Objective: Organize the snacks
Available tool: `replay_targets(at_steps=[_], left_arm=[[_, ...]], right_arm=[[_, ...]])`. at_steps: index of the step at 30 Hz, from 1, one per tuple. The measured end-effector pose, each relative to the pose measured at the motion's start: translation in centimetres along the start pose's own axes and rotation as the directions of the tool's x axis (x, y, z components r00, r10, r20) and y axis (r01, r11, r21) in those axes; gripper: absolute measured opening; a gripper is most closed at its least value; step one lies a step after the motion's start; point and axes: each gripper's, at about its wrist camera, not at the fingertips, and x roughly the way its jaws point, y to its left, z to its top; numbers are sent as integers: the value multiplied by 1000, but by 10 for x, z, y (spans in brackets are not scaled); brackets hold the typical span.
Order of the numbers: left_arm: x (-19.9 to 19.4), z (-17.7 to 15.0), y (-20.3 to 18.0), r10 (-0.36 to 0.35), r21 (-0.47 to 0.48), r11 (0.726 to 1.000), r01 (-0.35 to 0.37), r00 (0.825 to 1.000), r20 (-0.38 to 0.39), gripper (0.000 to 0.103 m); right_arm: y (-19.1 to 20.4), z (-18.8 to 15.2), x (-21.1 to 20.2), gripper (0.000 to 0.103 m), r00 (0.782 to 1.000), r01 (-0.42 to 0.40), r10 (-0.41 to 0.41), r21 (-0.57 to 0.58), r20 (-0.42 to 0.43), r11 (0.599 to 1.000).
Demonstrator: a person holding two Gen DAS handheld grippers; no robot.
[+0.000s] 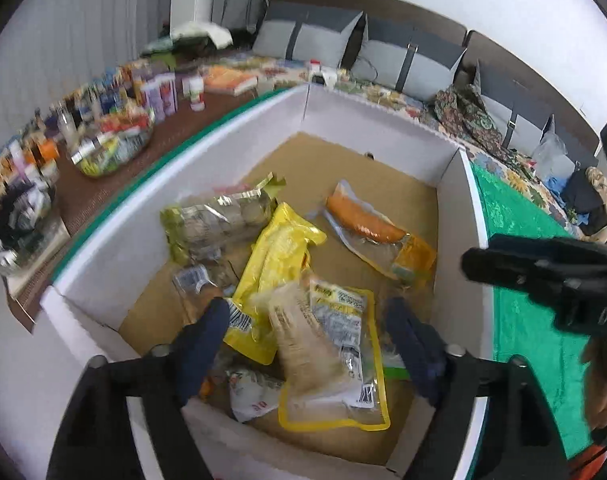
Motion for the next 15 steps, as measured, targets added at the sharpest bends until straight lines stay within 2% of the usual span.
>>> replay_targets(at_steps=[2,4,6,7,9,11,13,15], left_arm=[[-8,1,-2,44,26,999,-45,999,32,85],[-18,4,-7,114,43,992,-117,991,76,93],[-32,8,-12,205,49,976,-212,970,129,101],[-39,10,-15,249,45,965,-258,956,153,102],[-53,15,-16,306,1,950,-311,937,170,103],[-63,19,-13,306,-40,952,-304,939,157,103],[-71,21,-11,276,-34,961,-275,947,166,103],[-77,21,-12,298,-38,955,-296,940,169,103]], right_arm=[[-3,-2,-19,63,1000,18,-18,-16,22,1000],[-2,-1,-37,65,997,47,-45,-35,63,998],[2,-3,-60,71,987,108,-101,-53,129,993],[5,-3,-70,76,978,140,-130,-53,164,989],[9,-8,-84,80,963,193,-178,-56,201,980],[12,-7,-89,80,960,209,-193,-58,202,976],[14,-13,-98,80,951,219,-204,-39,233,975],[16,-18,-105,80,943,234,-221,-26,247,972]])
